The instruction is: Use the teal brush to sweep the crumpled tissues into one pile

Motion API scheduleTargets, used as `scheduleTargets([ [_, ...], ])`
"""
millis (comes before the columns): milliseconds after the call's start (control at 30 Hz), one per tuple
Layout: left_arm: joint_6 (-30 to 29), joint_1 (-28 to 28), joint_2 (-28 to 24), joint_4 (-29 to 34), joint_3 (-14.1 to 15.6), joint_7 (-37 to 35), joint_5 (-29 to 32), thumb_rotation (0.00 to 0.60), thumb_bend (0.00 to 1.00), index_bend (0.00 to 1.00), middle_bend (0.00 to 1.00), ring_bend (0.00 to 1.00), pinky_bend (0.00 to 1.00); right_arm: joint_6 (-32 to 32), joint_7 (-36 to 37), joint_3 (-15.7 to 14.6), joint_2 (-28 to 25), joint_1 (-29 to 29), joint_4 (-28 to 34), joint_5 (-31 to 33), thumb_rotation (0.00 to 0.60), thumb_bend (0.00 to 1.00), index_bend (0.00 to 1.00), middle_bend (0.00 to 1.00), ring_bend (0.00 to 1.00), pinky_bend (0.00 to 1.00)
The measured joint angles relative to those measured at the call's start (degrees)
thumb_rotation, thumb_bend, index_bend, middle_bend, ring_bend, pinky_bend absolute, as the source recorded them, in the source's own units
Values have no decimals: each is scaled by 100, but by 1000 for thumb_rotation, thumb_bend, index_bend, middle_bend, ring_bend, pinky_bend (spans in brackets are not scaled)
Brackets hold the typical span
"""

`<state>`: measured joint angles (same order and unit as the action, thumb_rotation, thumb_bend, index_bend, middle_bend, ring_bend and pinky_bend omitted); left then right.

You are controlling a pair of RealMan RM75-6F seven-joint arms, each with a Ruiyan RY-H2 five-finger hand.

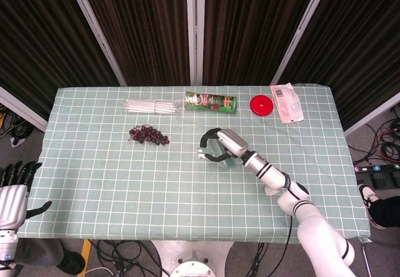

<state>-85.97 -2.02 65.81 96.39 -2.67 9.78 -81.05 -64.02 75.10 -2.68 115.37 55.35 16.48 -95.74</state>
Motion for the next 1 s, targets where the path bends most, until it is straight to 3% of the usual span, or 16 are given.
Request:
scheduleTargets([
  [200,-18,41,-12,-18,16,-51,28,600,103,135,123,58,41,444,-19,220,330,456,-133,179,600,410,759,635,310,283],
  [400,-38,61,-29,3,18,-53,41,600,103,135,123,58,41,445,-27,146,502,784,-164,50,600,410,759,635,310,284],
  [733,-52,60,3,-50,17,-97,-2,600,103,135,123,58,41,-458,-62,-334,355,650,161,-436,600,407,759,636,310,283],
  [1000,-23,-6,13,-120,-19,-189,-78,600,103,135,123,58,41,-1354,-558,-208,-355,117,914,-292,600,409,763,645,310,276],
])
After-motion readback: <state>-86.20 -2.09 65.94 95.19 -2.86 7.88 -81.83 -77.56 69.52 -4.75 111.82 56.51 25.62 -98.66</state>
